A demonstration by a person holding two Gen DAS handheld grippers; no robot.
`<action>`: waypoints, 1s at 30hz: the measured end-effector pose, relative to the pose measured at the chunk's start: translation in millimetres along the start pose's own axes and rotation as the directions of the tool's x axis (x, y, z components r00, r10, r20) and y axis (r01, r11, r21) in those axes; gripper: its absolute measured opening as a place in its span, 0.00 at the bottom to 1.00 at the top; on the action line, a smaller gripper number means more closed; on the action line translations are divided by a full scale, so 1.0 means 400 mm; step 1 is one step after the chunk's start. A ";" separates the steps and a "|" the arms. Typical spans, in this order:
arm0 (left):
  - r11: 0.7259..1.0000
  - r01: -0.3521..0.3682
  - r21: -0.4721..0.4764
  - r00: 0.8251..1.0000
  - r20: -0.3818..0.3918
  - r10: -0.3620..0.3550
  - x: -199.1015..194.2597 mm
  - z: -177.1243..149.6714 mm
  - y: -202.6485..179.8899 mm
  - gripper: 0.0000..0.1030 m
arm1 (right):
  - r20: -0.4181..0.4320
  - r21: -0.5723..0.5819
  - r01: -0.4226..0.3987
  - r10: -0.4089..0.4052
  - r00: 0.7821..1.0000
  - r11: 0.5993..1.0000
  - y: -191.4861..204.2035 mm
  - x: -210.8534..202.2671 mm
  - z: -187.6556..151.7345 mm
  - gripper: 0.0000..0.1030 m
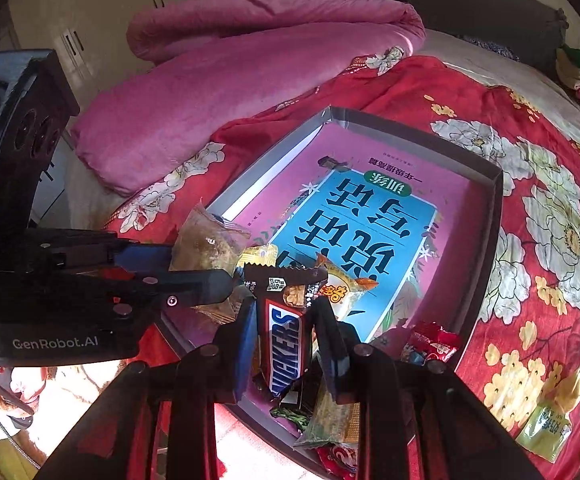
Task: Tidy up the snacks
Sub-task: 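Open both tools to drop the noodle bag and Snickers into the tray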
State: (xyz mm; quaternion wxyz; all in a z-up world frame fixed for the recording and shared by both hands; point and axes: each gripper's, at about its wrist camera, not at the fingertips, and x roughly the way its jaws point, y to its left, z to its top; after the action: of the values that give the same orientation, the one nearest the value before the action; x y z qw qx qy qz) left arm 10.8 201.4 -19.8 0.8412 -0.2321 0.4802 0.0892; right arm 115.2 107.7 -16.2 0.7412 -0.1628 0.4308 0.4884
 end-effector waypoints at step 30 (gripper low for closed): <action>0.999 -0.016 0.039 1.000 0.027 0.015 -0.039 0.018 -0.060 0.57 | 0.150 0.120 0.075 -0.092 0.984 0.990 -0.113 -0.173 -0.021 0.46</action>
State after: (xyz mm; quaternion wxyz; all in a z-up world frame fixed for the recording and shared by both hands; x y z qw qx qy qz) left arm 17.0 184.8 3.9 0.8512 -0.2107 0.4723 0.0893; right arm 139.8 40.5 26.0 0.8004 -0.0998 0.3918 0.4426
